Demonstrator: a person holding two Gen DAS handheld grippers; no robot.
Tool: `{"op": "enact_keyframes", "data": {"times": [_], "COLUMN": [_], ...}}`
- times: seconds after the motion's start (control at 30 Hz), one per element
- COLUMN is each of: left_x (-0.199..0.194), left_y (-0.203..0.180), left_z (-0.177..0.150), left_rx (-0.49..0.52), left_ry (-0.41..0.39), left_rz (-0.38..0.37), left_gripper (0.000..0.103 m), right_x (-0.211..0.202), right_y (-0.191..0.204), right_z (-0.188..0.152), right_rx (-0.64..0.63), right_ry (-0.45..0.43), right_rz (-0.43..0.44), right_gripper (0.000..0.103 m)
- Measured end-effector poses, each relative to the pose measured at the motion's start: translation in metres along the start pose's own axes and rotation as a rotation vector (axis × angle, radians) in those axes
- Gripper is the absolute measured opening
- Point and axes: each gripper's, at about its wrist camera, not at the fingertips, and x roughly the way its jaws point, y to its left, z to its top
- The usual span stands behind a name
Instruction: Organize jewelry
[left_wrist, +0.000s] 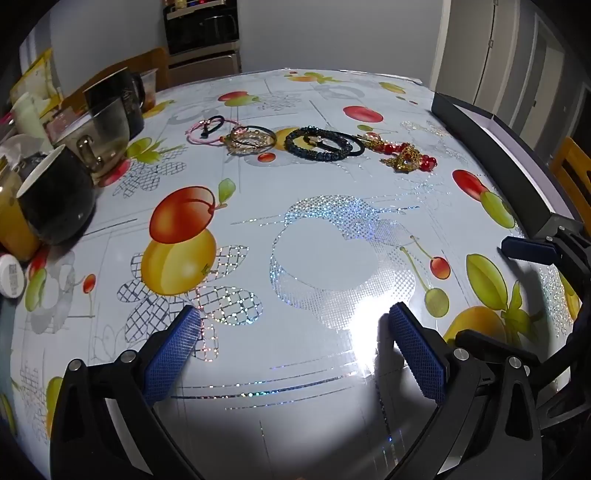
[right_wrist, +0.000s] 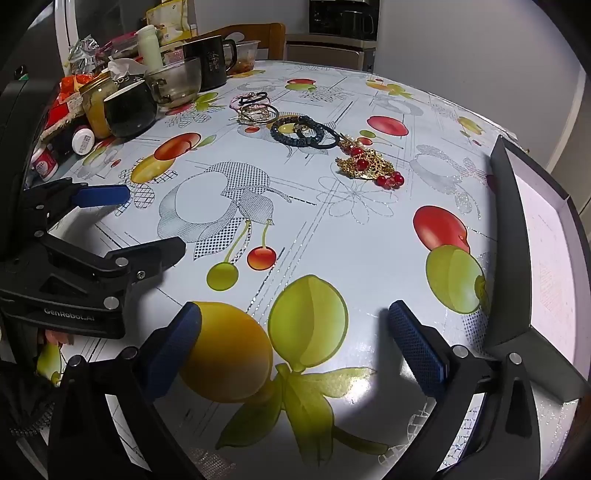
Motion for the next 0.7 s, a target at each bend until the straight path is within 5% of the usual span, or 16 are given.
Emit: {"op": "enact_keyframes", "data": {"times": [0.7], "left_x": [0.0013], "left_y": [-0.0027], "left_z": [0.0013], "left_rx": [-0.008], "left_ry": [0.007], "left_rz": [-0.017], "left_gripper": [0.101], "right_x": [0.0023], "right_y": [-0.0008], "right_z": [0.0022], "right_rx": [0.005], "right_ry": [0.000], "right_rz": [0.006], "right_gripper": [0.099]}}
